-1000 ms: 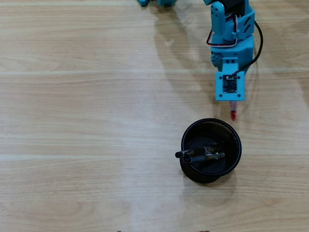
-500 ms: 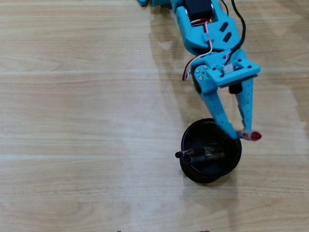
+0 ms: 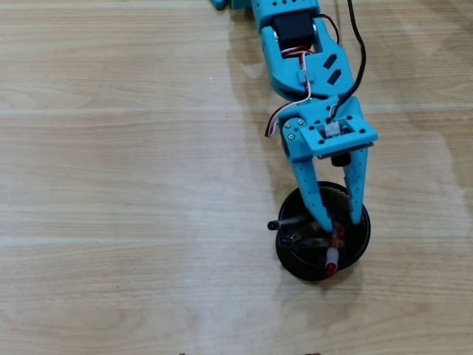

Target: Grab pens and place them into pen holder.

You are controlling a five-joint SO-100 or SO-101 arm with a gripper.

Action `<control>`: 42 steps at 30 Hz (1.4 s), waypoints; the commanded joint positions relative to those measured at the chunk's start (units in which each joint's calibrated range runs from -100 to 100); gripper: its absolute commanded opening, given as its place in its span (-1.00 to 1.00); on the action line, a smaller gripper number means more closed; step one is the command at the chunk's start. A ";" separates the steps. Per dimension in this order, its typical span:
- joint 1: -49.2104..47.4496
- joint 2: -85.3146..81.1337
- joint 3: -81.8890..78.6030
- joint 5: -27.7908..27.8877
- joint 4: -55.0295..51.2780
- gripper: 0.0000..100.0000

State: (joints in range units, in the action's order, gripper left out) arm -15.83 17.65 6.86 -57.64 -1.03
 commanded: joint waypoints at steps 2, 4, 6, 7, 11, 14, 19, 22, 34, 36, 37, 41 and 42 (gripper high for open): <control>0.99 -2.01 2.33 5.37 0.99 -0.78; 0.75 -5.64 4.50 10.75 0.05 -0.78; -0.14 -11.56 3.78 18.65 -4.17 -0.78; -1.19 -15.45 2.96 22.98 -9.75 -0.78; -2.88 -32.61 -7.63 36.47 -45.68 -0.78; 0.51 -45.37 -22.84 39.14 -63.90 -0.78; 5.43 -71.07 -45.66 44.94 -72.84 -0.78; 6.64 -89.08 -59.15 45.99 -76.88 -0.78; 4.86 -115.03 -83.68 43.74 -82.46 -0.84; 4.86 -117.06 -83.86 43.69 -82.38 -0.89; 4.78 -117.56 -83.96 43.42 -82.38 -0.92; 4.86 -116.89 -85.31 43.21 -81.60 -0.94; 4.86 -116.89 -87.49 43.21 -81.00 -0.94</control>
State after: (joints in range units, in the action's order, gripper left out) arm -11.10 -99.07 -77.87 -13.82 -81.57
